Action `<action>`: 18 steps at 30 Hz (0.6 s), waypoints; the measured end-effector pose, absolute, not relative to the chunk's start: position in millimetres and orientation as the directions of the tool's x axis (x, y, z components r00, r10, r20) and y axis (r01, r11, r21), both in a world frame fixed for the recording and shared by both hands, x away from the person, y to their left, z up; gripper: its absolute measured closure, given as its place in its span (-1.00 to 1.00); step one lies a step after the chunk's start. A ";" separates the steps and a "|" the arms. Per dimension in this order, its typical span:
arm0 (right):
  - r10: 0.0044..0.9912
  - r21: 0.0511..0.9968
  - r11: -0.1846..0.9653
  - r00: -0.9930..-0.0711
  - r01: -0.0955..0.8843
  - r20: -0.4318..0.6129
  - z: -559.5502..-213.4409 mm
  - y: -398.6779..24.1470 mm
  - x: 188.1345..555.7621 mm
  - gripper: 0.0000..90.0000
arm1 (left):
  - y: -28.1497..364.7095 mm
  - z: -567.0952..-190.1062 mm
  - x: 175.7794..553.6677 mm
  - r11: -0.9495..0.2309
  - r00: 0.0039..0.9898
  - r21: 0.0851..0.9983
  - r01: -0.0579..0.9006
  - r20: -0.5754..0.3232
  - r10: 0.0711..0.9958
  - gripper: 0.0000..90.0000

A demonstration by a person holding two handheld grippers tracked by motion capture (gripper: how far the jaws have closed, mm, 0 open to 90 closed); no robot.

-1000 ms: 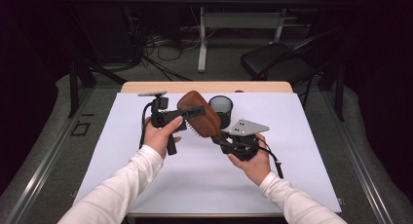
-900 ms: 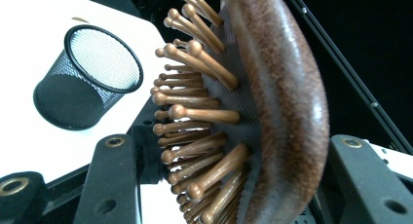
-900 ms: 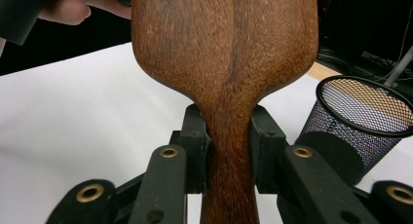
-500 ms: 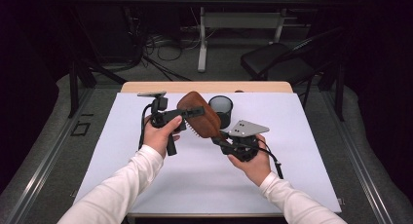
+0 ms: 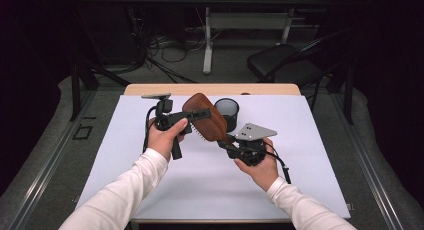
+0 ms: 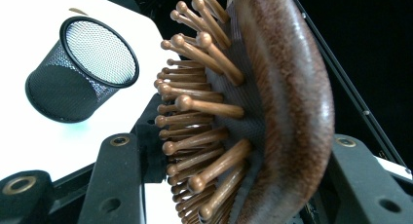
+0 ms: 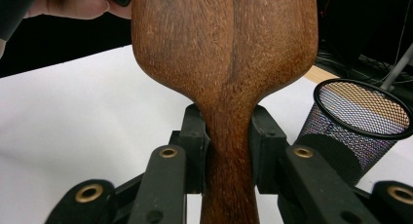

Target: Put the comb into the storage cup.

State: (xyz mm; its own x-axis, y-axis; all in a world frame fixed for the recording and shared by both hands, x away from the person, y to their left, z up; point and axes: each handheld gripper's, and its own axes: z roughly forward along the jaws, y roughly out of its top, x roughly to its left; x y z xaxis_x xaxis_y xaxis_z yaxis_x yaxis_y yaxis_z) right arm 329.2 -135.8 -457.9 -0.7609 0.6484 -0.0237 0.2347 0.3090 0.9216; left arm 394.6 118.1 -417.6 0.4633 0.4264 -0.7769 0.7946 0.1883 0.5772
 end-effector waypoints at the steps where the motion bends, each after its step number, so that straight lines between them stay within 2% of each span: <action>1: 0.649 0.921 0.310 -0.760 0.235 -0.025 -458.0 -135.8 329.3 0.59 | 117.9 -417.5 394.7 0.189 0.463 0.577 0.794 -0.777 0.426 0.08; 18: 0.651 0.923 0.297 -0.759 0.245 -0.008 -459.6 -136.5 331.1 0.46 | 119.3 -417.1 399.6 0.202 0.427 0.551 0.810 -0.789 0.442 0.09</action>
